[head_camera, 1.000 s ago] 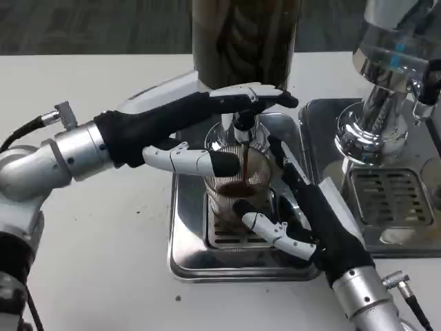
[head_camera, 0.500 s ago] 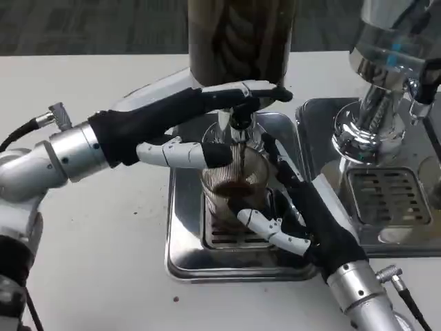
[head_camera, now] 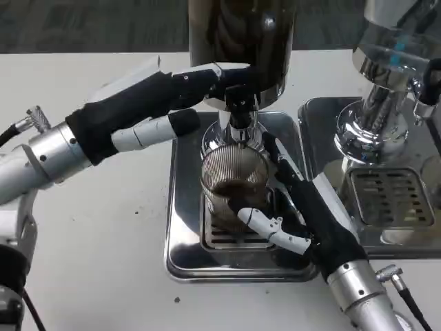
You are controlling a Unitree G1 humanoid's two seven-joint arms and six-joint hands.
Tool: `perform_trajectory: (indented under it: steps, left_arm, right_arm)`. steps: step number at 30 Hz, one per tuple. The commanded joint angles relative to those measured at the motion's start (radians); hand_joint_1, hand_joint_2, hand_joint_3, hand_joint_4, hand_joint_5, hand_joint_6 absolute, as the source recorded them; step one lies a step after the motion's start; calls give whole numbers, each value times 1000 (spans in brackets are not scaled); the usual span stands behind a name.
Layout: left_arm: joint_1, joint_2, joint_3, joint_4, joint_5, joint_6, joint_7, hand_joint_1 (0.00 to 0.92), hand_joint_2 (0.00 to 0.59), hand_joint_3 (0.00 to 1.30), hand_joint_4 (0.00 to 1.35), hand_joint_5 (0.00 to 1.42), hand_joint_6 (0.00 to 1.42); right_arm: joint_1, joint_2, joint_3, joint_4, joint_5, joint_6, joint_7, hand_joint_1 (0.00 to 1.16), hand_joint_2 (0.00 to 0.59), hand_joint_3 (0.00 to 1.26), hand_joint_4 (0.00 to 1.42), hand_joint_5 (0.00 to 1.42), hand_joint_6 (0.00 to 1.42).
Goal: Grasp the cup under the faucet to collect the drink, then remove the cup.
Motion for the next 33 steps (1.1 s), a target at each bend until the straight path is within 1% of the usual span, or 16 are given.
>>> perform_trajectory:
  steps: [1,8,13,16,17,23,33]
  left_arm:
    - [39,16,40,-30,-19,33,-14,0,71,206,115,103,51]
    - [88,29,84,-38,-7,58,-6,0,71,228,134,114,64]
    - [125,31,100,-34,4,67,5,0,72,241,143,118,68]
    - [148,32,105,-32,12,72,11,0,76,249,149,128,70]
    - [157,32,105,-30,15,74,14,0,76,251,150,128,70]
    - [193,35,113,-21,30,82,28,0,82,262,165,130,74]
    - [242,45,121,-4,51,86,45,0,89,280,180,139,89]
  right_arm:
    - [-5,0,-4,13,8,-21,-4,540,246,0,0,0,38]
    - [-8,3,-5,22,9,-30,-5,542,245,0,0,0,34]
    - [-13,3,-3,33,5,-33,-4,543,245,0,0,0,33]
    - [-17,3,-3,37,2,-32,-7,547,241,0,0,0,33]
    - [-18,3,-2,37,0,-31,-8,559,230,0,0,0,33]
    - [-22,5,0,40,-22,-23,-31,602,218,0,0,3,69]
    - [-32,17,10,62,-57,-8,-65,637,214,0,0,28,88]
